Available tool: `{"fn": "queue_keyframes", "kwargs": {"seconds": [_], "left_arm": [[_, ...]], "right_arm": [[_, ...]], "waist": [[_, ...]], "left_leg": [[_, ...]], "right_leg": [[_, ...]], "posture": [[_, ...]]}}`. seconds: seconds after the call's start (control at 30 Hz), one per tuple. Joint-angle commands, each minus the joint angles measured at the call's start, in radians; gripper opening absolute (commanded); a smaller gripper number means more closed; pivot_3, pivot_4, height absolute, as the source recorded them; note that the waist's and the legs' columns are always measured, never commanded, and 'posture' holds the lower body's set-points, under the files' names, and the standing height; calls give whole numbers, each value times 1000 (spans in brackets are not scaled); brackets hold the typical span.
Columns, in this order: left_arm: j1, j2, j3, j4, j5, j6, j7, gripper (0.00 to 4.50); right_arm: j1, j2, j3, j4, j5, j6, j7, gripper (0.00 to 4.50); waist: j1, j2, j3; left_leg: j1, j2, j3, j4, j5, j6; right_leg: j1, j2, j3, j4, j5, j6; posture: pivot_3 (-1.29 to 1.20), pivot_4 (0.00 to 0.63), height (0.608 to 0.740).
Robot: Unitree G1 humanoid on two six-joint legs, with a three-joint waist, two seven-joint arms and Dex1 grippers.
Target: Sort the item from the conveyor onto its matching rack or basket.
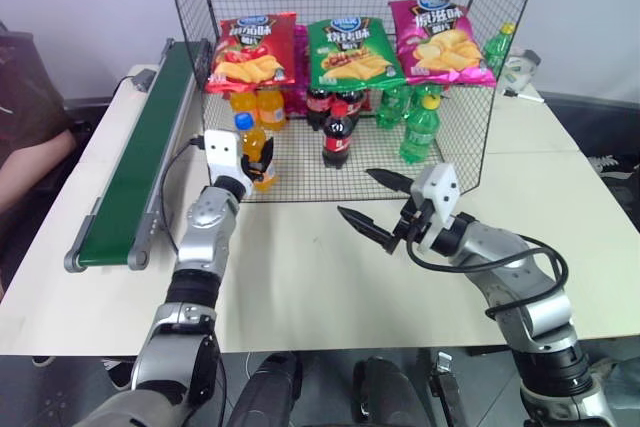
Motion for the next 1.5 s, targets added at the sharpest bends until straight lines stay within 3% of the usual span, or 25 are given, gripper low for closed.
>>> {"fn": "queue_keyframes", "kwargs": {"seconds": [0.03,0.43,0.57,0.67,0.9,1.17,1.37,1.5], "left_arm": [[-87,-5,21,104,19,-114,3,2753],[-177,-7,36,358,38,-241,-18,2753],[-173,-4,51,359,30,-244,-29,4470],[-152,-2,54,321,34,-245,-42,4470],[-8,15,54,21,3,-173,-74,4470],[184,72,56,-385,-40,76,-75,4470],[367,257,88,-684,-157,375,-209,4470],[466,386,155,-780,-229,472,-300,4470]], "right_arm": [[2,3,-15,-38,5,-15,-6,4500],[0,13,-6,-42,2,-19,-17,4500],[-2,15,-4,-42,0,-20,-16,4500],[-1,16,-3,-45,0,-18,-15,4500],[2,17,-4,-53,4,-14,-15,4500],[-3,11,-8,-51,12,-12,-5,4500],[-13,-6,-20,-38,14,-14,12,4500],[-22,-18,-28,-21,12,-18,30,4500]], "waist": [[0,0,0],[2,0,0],[1,0,0],[1,0,0],[-4,0,0],[-2,0,0],[-7,1,0],[-8,2,0]], "left_leg": [[0,0,0,0,0,0],[0,-1,0,1,0,0],[0,-1,0,1,0,0],[0,-1,0,1,0,0],[1,0,0,2,0,0],[1,0,0,2,0,0],[1,0,0,1,0,0],[1,1,0,0,0,0]], "right_leg": [[0,0,0,0,0,0],[0,1,0,1,0,0],[0,1,0,2,0,0],[0,1,0,2,0,0],[0,1,0,3,0,0],[0,1,1,3,0,0],[0,1,1,3,0,0],[0,0,1,3,0,-1]], "posture": [[0,150,740],[0,150,740],[0,150,740],[0,150,740],[0,150,740],[0,150,740],[0,150,740],[0,150,740]]}}
